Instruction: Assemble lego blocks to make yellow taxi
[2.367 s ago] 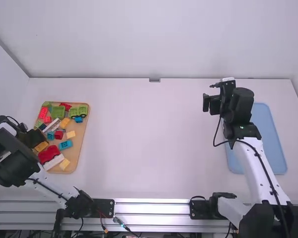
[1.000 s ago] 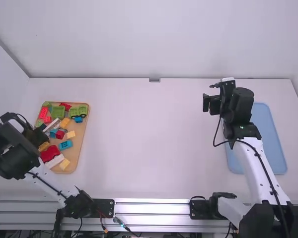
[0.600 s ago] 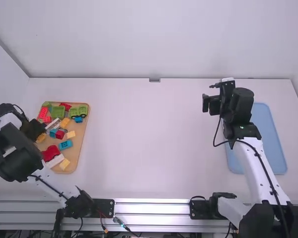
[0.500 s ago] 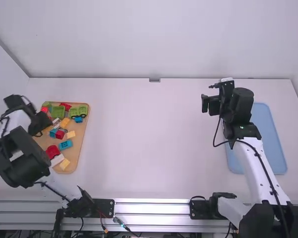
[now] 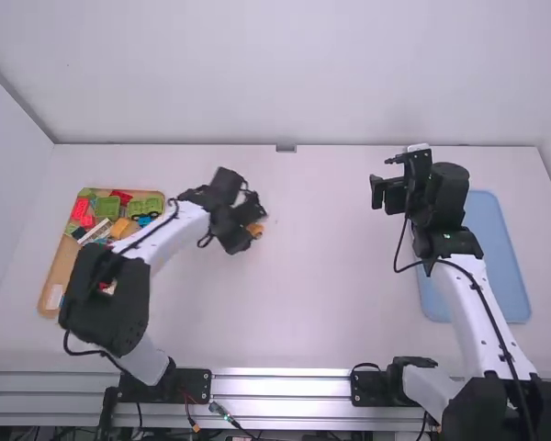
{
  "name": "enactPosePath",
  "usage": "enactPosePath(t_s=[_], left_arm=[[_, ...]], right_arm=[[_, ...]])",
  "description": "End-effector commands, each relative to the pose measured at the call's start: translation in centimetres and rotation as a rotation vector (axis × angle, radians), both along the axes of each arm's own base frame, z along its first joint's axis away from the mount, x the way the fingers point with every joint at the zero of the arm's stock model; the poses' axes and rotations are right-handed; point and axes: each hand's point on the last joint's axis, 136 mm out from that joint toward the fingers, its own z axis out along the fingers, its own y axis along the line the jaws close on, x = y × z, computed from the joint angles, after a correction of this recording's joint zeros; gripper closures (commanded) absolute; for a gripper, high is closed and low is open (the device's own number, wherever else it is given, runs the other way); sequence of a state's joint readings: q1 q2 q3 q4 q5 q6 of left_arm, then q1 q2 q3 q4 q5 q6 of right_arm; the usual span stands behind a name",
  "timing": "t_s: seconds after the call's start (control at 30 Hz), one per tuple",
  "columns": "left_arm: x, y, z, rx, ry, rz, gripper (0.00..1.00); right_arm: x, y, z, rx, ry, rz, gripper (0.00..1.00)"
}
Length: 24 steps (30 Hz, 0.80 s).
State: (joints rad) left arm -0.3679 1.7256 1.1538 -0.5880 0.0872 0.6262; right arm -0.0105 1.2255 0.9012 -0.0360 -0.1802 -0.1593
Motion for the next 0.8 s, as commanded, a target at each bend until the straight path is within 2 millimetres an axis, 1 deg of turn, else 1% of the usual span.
enactPosePath(t_s=[0.0,0.03,0.13,0.2,0.23,0.27,0.3,0.4,0.53,0.6,0.63,0.67,0.7,0.77], left_arm=[[-1.1,-3.3,-1.0,0.08,-0.007,-0.282,0.98],[-1.7,-4.8,-1.7,0.098,0.008,-0.358,0.99],[-2.8,-6.9,-3.2,0.131,0.052,-0.463,0.98],[-3.1,-7.6,-4.1,0.166,0.076,-0.505,0.98],[-2.8,-8.0,-5.0,0.204,0.078,-0.519,0.98],[-2.8,-8.0,-5.0,0.204,0.078,-0.519,0.98],[-2.4,-8.1,-5.7,0.223,0.07,-0.531,0.98],[-2.3,-8.0,-6.4,0.219,0.078,-0.591,0.98],[-2.7,-8.1,-6.4,0.178,0.1,-0.616,0.98],[-3.0,-7.9,-6.4,0.176,0.116,-0.616,0.94],[-3.1,-7.9,-6.5,0.18,0.118,-0.617,0.84],[-3.2,-8.0,-6.5,0.181,0.118,-0.62,0.69],[-3.2,-8.0,-6.5,0.181,0.118,-0.62,0.6],[-3.1,-8.2,-6.5,0.176,0.114,-0.618,0.5]], right_arm=[[0.5,-0.1,1.7,0.005,-0.032,-0.004,0.01],[0.5,-0.1,1.7,0.005,-0.032,-0.003,0.01],[0.5,-0.1,1.7,0.005,-0.033,-0.003,0.01],[0.5,0.0,1.7,0.005,-0.032,-0.002,0.01],[0.5,0.0,1.7,0.005,-0.032,-0.002,0.01],[0.5,0.0,1.7,0.005,-0.032,-0.002,0.01],[0.5,0.0,1.7,0.005,-0.032,-0.001,0.01],[0.5,-0.1,1.6,0.005,-0.029,-0.002,0.01],[0.5,-0.1,1.5,0.005,-0.025,-0.004,0.01],[0.4,-0.1,1.5,0.001,-0.024,-0.001,0.01],[0.4,-0.1,1.4,0.002,-0.023,-0.002,0.01],[0.4,-0.1,1.4,0.002,-0.023,-0.002,0.01],[0.4,-0.1,1.4,0.002,-0.023,-0.002,0.01],[0.4,-0.1,1.4,0.002,-0.022,-0.001,0.01]])
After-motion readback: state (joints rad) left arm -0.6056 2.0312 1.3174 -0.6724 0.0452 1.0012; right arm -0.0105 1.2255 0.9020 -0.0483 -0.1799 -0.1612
